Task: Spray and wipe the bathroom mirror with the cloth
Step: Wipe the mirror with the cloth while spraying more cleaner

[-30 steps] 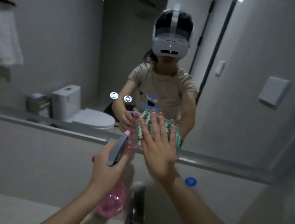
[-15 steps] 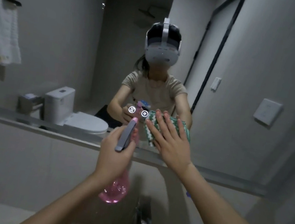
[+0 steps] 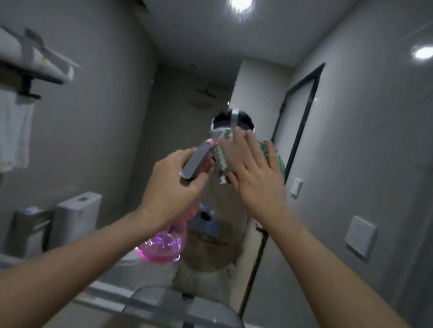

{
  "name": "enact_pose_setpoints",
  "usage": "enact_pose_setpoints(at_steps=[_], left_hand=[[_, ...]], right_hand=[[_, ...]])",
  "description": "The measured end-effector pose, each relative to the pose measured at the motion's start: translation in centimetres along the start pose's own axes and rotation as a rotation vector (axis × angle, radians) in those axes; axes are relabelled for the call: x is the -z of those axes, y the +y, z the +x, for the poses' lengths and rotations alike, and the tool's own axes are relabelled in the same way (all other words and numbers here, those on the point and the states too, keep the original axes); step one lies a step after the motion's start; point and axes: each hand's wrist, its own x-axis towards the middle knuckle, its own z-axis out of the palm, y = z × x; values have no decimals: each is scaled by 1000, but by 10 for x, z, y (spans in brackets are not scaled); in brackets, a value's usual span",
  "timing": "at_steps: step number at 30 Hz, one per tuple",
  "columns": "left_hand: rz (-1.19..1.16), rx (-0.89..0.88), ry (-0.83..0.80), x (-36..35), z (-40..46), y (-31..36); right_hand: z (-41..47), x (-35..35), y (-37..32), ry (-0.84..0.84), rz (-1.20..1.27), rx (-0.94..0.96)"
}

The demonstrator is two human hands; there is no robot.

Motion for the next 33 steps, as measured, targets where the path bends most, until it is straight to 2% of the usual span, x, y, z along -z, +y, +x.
enact_pose_setpoints(at_steps=[3,9,12,17,25,29,33], left_hand=[[15,-68,-24,4,48,28],[121,-181,26,15,140,87],[54,-112,65,21,187,108],[-58,-26,-5,36,247,125],[-125,-63,-39,65,275,134],[-176,-33,-17,79,271,119],[-114,-27,6,97,270,103]], right_hand=[[50,14,35,-30,11,-106],[138,49,101,-11,42,-171],[178,61,128,-14,54,-167],[232,73,158,7,98,-196],[274,80,165,53,175,-344],[289,83,156,50,157,-350],[307,88,142,33,141,-308]])
